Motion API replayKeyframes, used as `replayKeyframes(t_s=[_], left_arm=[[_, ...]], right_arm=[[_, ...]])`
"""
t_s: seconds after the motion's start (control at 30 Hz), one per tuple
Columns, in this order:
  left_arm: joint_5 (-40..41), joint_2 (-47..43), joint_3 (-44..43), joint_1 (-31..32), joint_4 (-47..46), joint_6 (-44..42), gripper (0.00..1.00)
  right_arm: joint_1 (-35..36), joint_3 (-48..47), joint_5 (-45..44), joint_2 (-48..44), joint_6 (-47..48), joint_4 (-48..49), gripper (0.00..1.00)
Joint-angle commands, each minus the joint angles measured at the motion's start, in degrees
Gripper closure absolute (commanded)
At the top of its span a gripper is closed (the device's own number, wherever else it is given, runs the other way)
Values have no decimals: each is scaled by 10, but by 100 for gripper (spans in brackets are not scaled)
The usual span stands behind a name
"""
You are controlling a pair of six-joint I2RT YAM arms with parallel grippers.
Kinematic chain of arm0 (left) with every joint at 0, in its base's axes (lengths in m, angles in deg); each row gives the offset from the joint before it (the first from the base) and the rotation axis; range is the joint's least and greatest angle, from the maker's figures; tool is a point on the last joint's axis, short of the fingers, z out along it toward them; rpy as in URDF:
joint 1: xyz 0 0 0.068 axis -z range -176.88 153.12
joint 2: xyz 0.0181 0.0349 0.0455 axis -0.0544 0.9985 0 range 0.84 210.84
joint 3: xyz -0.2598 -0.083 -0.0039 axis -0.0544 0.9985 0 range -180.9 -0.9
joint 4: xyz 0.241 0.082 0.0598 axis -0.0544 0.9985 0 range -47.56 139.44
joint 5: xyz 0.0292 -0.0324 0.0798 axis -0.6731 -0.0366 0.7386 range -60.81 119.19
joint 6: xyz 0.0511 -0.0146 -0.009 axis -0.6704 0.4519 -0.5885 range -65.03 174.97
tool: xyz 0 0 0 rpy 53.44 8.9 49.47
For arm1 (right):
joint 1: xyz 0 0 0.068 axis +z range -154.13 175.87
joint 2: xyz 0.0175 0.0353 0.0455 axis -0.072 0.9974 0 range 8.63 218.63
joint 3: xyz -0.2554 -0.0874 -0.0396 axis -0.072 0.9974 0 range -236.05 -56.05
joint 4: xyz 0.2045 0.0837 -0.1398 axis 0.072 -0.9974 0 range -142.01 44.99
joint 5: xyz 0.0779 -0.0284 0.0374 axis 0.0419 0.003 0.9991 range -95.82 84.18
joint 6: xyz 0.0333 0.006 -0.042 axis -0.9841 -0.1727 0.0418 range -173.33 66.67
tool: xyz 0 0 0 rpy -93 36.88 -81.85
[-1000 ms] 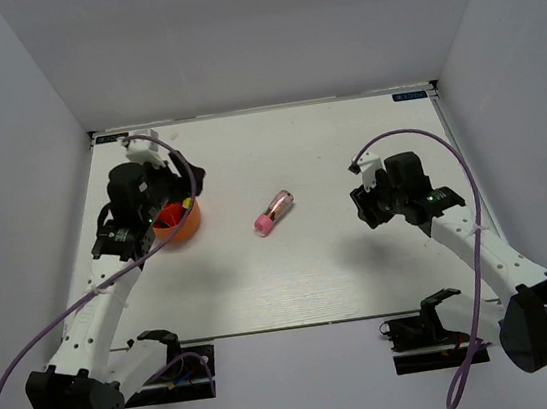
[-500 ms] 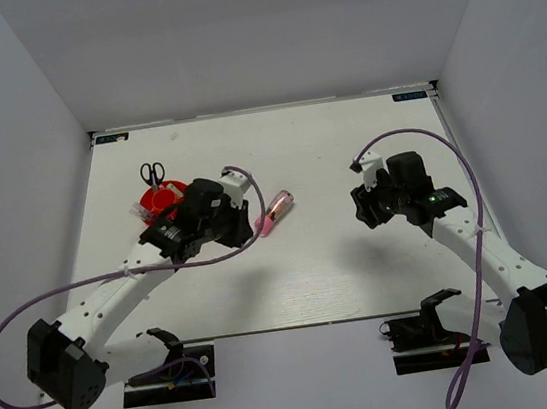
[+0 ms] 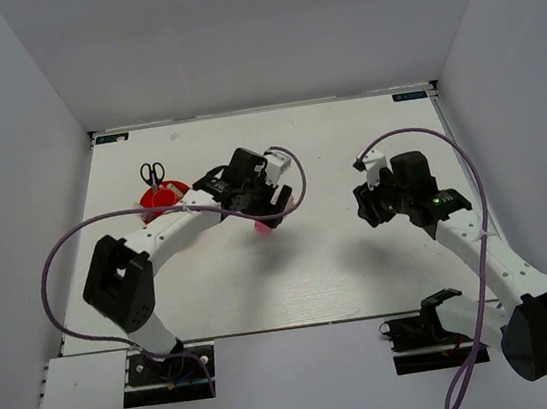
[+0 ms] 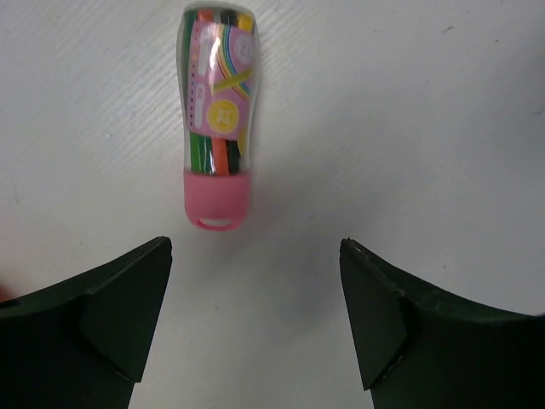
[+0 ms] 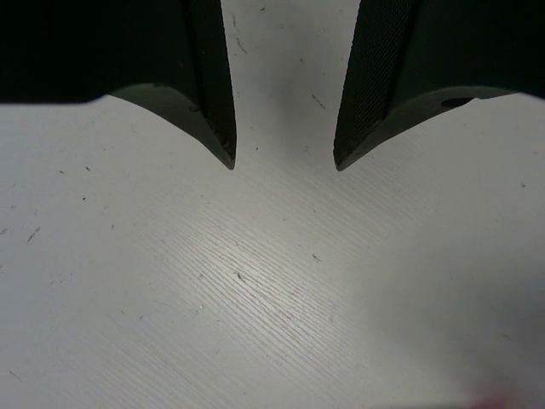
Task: Sort the stationery into containers
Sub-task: Pick up the stationery from the center of the board.
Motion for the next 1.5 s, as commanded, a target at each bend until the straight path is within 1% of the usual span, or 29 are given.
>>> replayKeyframes(t_s=[0.0,0.33,0.53,1.03,1.3,1.4,1.47], left_arm=[[18,44,-53,5,-19,-50,9],[-2,155,-154,-6,-31,-60,9],[-3,198,-178,-13,-44,-51,9],[9,258,-193,-22,-70,-44,9],[37,280,-199,-17,-79,-44,13],[47,282,-191,-13,-81,-53,16],[68,281,-184,-7,-83,-58,19]], right_arm=[[-4,3,10,-14,-7,10,47],[-4,0,14,-13,-8,10,47],[-5,1,15,-16,-8,10,47],[-3,1,15,-13,-7,10,47],[-2,2,14,-12,-7,11,47],[-2,2,15,-9,-7,11,47],[-3,2,15,-11,-8,13,47]])
